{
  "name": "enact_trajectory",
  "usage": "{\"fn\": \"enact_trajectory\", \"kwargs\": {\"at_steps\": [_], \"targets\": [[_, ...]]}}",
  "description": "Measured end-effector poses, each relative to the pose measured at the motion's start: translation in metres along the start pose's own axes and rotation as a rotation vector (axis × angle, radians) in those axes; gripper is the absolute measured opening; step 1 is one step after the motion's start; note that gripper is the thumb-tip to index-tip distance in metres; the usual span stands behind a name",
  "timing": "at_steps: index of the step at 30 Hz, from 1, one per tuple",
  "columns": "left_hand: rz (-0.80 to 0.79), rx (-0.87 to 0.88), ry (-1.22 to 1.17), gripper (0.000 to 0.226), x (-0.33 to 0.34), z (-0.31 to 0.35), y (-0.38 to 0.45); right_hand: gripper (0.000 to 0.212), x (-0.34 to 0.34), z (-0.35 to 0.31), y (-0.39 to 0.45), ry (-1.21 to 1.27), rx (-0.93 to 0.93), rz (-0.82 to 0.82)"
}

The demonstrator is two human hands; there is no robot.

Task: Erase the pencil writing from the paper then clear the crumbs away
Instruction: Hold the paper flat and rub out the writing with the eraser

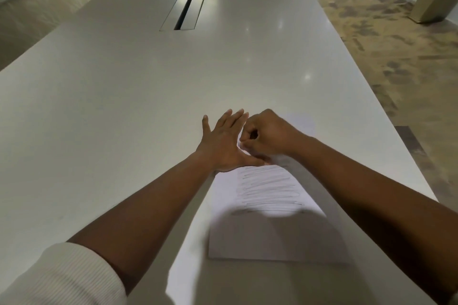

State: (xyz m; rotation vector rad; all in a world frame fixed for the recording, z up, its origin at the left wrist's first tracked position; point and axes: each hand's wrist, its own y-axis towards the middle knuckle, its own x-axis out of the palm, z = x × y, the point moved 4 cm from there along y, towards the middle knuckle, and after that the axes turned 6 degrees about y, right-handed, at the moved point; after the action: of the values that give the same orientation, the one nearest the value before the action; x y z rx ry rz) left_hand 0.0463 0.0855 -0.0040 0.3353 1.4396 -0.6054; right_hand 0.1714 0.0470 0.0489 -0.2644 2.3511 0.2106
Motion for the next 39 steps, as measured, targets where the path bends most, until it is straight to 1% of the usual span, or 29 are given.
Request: {"fn": "enact_trajectory", "kwargs": {"at_steps": [2, 3, 4, 6, 8, 9, 11, 14, 16, 17, 19, 21, 23, 30, 34, 39], "targets": [[-0.005, 0.002, 0.004, 0.137, 0.0, 0.0, 0.0, 0.018, -0.002, 0.004, -0.001, -0.012, 0.055, -0.132], [-0.004, -0.001, -0.003, 0.139, 0.0, 0.0, 0.0, 0.015, -0.007, 0.008, 0.0, -0.022, 0.09, -0.15], [-0.002, -0.005, -0.014, 0.142, 0.0, 0.0, -0.001, 0.012, -0.012, 0.012, 0.003, -0.032, 0.115, -0.13], [0.007, -0.005, -0.032, 0.142, 0.0, 0.002, -0.002, 0.009, -0.02, 0.016, 0.008, -0.082, 0.125, -0.009], [0.007, -0.002, -0.033, 0.142, -0.001, 0.002, -0.003, 0.013, -0.017, 0.013, 0.007, -0.12, 0.085, 0.091], [0.003, -0.001, -0.025, 0.142, -0.001, 0.001, -0.003, 0.015, -0.012, 0.01, 0.006, -0.112, 0.054, 0.104], [-0.007, 0.003, -0.004, 0.139, -0.001, 0.0, -0.002, 0.013, -0.002, 0.006, -0.001, -0.071, 0.015, 0.059], [-0.004, 0.005, 0.005, 0.139, -0.001, 0.0, -0.002, 0.01, -0.007, 0.014, -0.005, 0.005, 0.066, -0.034], [0.002, -0.004, -0.023, 0.141, 0.0, 0.0, -0.003, 0.005, -0.017, 0.021, -0.005, 0.082, 0.098, 0.015], [0.006, -0.003, -0.029, 0.141, 0.0, 0.0, -0.003, 0.009, -0.02, 0.024, -0.007, 0.127, 0.113, 0.063], [0.014, 0.003, -0.028, 0.138, -0.001, 0.001, -0.003, 0.024, -0.022, 0.031, -0.01, 0.18, 0.135, 0.114], [0.013, 0.003, -0.019, 0.136, -0.001, 0.001, -0.003, 0.03, -0.02, 0.034, -0.012, 0.174, 0.138, 0.115], [0.01, 0.002, -0.011, 0.136, 0.0, 0.001, -0.003, 0.03, -0.021, 0.034, -0.013, 0.141, 0.131, 0.112], [0.027, 0.005, -0.034, 0.14, 0.0, 0.001, -0.004, 0.013, -0.019, 0.027, -0.012, 0.152, 0.036, 0.121], [0.028, -0.002, -0.041, 0.141, 0.001, 0.001, -0.004, 0.016, -0.018, 0.029, -0.011, 0.115, 0.034, 0.139], [0.045, 0.007, -0.049, 0.142, 0.001, 0.001, -0.002, 0.029, -0.016, 0.029, -0.008, 0.076, 0.001, 0.108]]}}
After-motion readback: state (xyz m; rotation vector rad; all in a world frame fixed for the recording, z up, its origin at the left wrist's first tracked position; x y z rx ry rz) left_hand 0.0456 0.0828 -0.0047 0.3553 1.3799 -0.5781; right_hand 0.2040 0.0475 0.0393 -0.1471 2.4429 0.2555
